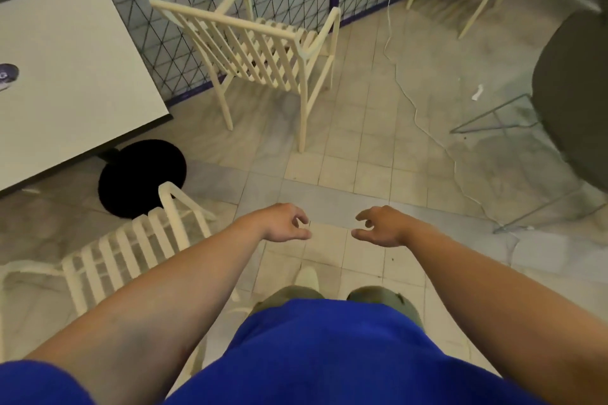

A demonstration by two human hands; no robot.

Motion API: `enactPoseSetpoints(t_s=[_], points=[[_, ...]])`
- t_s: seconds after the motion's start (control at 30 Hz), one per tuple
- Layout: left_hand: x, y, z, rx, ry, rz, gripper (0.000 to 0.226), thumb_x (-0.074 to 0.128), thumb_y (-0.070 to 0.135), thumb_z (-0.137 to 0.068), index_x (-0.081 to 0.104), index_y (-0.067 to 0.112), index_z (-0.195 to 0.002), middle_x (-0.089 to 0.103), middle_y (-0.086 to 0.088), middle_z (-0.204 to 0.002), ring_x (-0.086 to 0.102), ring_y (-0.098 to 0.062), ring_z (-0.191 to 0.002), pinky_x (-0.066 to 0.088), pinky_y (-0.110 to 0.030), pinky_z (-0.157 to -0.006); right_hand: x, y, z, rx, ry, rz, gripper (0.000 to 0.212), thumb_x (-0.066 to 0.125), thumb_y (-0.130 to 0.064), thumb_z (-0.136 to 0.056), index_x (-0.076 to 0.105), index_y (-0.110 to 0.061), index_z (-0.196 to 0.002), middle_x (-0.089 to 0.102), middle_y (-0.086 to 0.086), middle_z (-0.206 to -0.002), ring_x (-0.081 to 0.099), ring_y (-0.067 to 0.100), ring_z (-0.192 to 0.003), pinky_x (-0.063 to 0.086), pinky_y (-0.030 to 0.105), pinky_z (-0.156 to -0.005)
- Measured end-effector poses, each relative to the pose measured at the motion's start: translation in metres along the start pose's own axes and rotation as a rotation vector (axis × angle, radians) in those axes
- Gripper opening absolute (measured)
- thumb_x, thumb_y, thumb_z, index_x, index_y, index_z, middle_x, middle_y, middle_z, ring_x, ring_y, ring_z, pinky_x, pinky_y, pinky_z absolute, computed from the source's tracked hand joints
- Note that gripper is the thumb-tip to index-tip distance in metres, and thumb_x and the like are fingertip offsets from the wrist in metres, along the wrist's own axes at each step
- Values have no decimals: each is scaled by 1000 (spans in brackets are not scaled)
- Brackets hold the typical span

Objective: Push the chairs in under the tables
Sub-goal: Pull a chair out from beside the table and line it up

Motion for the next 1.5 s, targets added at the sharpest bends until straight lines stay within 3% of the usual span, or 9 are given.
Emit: enactPoseSetpoints(t_s=[0.37, 0.57, 0.83, 1.07, 1.2, 1.33, 1.5], points=[[-139, -40, -69, -160, 103, 124, 56, 66, 49, -93, 56, 19, -140, 62, -5, -131, 60, -21, -114, 45, -30, -97, -142, -38, -144, -189, -58, 82, 67, 51, -55, -96, 42, -14, -149, 55, 8, -142, 52, 24, -128, 39, 36, -108], [-204, -53, -94, -284, 154, 229, 58, 65, 47, -96, 53, 17, -144, 59, -8, -137, 58, -22, -121, 44, -28, -100, -224, -61, -212, -325, -113, 145, 66, 52, -53, -97, 42, -13, -149, 54, 8, -144, 52, 24, -128, 37, 31, -106], [-325, -61, -122, -295, 260, 160, 59, 64, 48, -95, 53, 18, -144, 59, -5, -137, 57, -23, -121, 41, -27, -95, -318, -90, -271, -427, -76, 160, 65, 53, -50, -97, 42, -11, -149, 53, 9, -145, 53, 23, -128, 39, 31, -103], [-459, -112, -154, -258, 328, -4, 59, 69, 50, -90, 56, 22, -140, 60, -2, -133, 57, -20, -117, 45, -37, -100, -382, -125, -335, -387, 36, 85, 66, 55, -53, -95, 43, -16, -149, 55, 8, -141, 53, 24, -126, 41, 34, -104], [-531, -149, -178, -196, 361, -127, 64, 69, 58, -86, 58, 23, -139, 61, -1, -130, 57, -20, -116, 45, -36, -99, -413, -154, -375, -342, 136, 39, 66, 54, -57, -94, 47, -17, -146, 58, 6, -136, 53, 25, -122, 44, 38, -103], [-599, -190, -201, -122, 334, -238, 66, 66, 63, -85, 57, 26, -139, 61, 3, -131, 56, -20, -114, 46, -38, -98, -437, -190, -411, -271, 215, -33, 62, 56, -53, -94, 52, -12, -142, 60, 6, -133, 57, 25, -114, 46, 35, -97], [-647, -256, -229, -112, 260, -373, 68, 61, 72, -83, 59, 30, -136, 61, 2, -135, 56, -21, -117, 48, -42, -97, -442, -216, -442, -159, 228, -65, 61, 53, -52, -96, 49, -14, -144, 60, 8, -134, 55, 27, -118, 45, 40, -100]])
Point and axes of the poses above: each hand's wrist, its own z-axis away from the middle knuckle, its own x-axis out of the palm, y = z × x, the point moved 3 cm from there along -z, towards the middle knuckle
